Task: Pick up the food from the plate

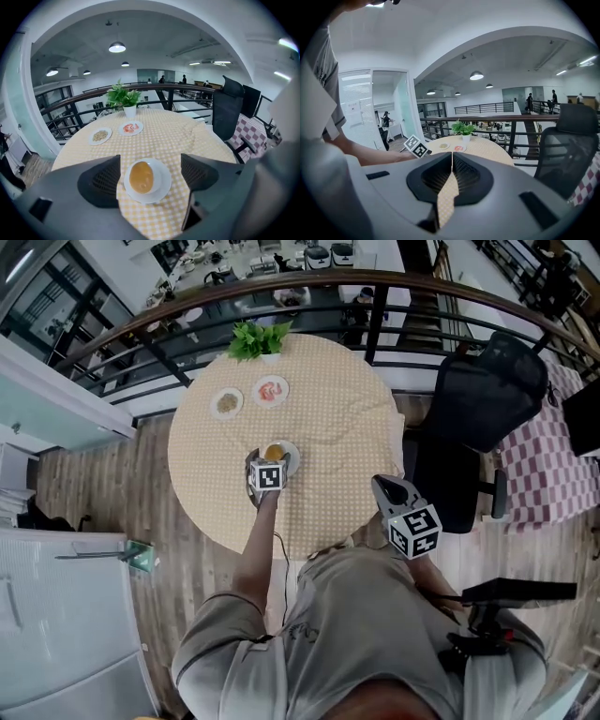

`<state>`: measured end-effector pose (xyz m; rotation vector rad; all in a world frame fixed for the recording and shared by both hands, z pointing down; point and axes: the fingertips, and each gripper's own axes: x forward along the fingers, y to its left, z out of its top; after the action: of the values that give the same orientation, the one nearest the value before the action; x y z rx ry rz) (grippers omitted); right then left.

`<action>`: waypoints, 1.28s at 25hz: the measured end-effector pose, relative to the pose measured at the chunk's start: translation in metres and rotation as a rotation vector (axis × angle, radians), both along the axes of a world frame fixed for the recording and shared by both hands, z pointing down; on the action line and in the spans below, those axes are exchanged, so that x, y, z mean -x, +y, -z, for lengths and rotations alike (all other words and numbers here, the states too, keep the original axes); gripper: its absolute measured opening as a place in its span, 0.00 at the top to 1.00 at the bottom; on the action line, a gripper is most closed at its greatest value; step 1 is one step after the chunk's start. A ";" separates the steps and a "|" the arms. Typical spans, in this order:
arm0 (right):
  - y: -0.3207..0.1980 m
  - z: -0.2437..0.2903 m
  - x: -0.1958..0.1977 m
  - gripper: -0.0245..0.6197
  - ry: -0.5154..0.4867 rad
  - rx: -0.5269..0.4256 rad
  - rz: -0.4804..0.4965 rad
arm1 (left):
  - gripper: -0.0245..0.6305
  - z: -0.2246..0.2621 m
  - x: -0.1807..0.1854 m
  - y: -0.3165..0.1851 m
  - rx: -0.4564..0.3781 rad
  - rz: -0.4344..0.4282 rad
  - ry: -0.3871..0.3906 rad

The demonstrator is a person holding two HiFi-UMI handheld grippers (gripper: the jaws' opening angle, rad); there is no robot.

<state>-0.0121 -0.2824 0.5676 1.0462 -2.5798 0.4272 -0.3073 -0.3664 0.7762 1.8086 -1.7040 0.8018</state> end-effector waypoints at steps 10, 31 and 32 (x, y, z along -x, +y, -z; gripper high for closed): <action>-0.001 -0.002 -0.009 0.94 0.025 0.011 -0.053 | 0.33 -0.088 0.017 -0.010 0.203 -0.005 0.001; -0.002 -0.014 -0.031 0.94 0.069 0.040 -0.130 | 0.33 -0.170 0.023 -0.022 0.368 -0.021 0.014; -0.002 -0.014 -0.030 0.94 0.069 0.041 -0.130 | 0.33 -0.169 0.024 -0.023 0.363 -0.018 0.015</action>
<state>0.0184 -0.2849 0.5816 1.1976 -2.4408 0.4652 -0.3311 -0.3889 0.9454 1.5780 -1.4243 1.0272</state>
